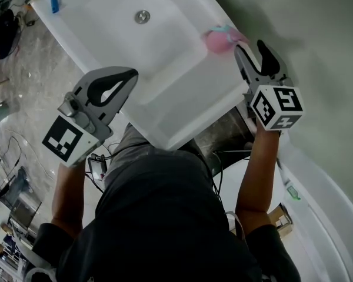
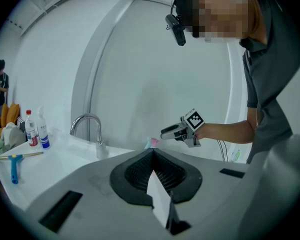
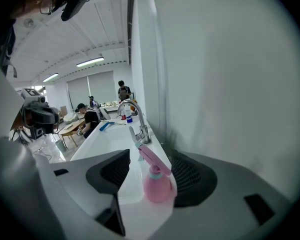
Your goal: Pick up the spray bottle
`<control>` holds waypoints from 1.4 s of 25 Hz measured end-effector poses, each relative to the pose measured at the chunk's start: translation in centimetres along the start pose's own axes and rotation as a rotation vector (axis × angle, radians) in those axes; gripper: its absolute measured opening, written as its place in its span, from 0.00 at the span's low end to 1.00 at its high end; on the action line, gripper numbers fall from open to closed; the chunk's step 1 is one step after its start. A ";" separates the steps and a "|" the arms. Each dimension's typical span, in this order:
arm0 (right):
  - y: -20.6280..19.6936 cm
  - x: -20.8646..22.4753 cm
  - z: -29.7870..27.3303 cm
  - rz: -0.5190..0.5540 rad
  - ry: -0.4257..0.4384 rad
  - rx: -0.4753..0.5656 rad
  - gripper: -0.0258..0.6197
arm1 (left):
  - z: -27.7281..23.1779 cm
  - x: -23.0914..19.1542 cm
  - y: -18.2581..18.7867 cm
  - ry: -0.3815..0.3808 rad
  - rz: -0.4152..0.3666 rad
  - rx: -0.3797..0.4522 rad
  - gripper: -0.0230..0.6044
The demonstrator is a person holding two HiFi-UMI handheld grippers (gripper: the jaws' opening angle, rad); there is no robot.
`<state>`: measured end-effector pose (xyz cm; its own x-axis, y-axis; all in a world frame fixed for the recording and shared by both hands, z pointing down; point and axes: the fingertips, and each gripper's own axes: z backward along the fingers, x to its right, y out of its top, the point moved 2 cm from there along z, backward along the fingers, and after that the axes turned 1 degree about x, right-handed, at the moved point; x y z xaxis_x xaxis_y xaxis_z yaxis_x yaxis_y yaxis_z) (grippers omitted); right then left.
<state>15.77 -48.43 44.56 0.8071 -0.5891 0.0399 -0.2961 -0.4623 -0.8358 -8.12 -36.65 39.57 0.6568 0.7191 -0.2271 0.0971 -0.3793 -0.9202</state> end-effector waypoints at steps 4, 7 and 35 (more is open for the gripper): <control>-0.3 0.2 -2.0 0.025 0.016 -0.012 0.45 | -0.3 -0.8 -0.6 0.006 0.014 -0.012 0.04; -0.6 0.3 -3.3 0.043 0.022 -0.024 0.46 | -0.3 -1.4 -0.9 0.007 0.021 -0.015 0.04; -3.9 1.3 -5.1 0.142 -0.010 -0.052 0.21 | -0.3 -1.0 -2.7 0.022 0.040 0.002 0.04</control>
<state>15.35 -50.78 50.66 0.7599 -0.6448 -0.0825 -0.4337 -0.4084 -0.8032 -8.80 -36.49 42.34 0.6762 0.6904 -0.2570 0.0685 -0.4063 -0.9112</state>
